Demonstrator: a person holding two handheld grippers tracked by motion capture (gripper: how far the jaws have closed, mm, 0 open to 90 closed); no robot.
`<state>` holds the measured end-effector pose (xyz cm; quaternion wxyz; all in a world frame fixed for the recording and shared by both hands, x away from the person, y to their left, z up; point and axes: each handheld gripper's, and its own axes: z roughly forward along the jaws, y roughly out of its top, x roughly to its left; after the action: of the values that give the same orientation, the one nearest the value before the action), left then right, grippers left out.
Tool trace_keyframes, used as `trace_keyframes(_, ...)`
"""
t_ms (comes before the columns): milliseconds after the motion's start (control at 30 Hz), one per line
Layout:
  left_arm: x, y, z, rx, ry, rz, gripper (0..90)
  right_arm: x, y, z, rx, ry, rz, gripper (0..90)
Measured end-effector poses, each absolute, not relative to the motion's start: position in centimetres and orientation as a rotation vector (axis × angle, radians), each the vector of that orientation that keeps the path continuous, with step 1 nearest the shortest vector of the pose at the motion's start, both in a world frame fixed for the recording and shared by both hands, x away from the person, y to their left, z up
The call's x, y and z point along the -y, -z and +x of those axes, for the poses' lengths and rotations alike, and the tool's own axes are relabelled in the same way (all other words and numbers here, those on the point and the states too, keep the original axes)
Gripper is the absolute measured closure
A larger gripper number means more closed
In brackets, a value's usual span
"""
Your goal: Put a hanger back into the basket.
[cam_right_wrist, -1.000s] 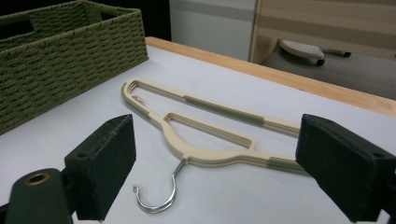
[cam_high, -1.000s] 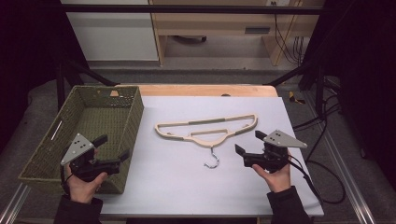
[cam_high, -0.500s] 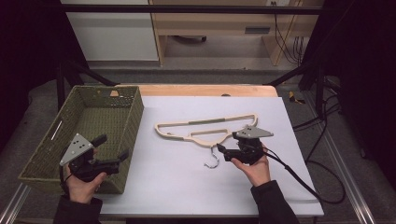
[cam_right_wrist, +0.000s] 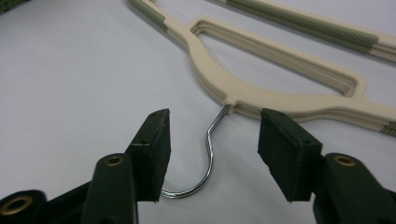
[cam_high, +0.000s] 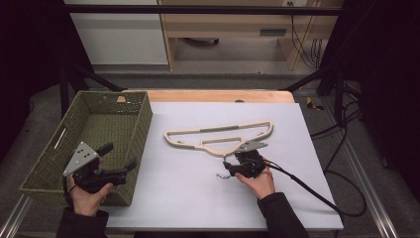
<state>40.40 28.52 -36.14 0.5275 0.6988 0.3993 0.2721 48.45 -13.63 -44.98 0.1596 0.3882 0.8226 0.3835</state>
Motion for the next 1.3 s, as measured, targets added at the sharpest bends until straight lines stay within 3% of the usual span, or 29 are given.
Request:
trace_keyframes(433, -28.3, 36.1, 40.4, -0.941, -0.650, 1.684, 4.3, 13.1, 47.3, 49.2, -2.403, -1.059, 1.182, 65.3)
trace_keyframes(933, -28.0, 36.2, 40.4, -0.941, -0.650, 1.690, 4.6, 12.9, 47.5, 49.3, -2.401, -1.039, 1.284, 86.4)
trace_keyframes(1300, -28.0, 36.1, 40.3, -0.935, -0.658, 1.693, 4.8, 13.1, 46.9, 49.2, -2.380, -1.068, 1.281, 87.9)
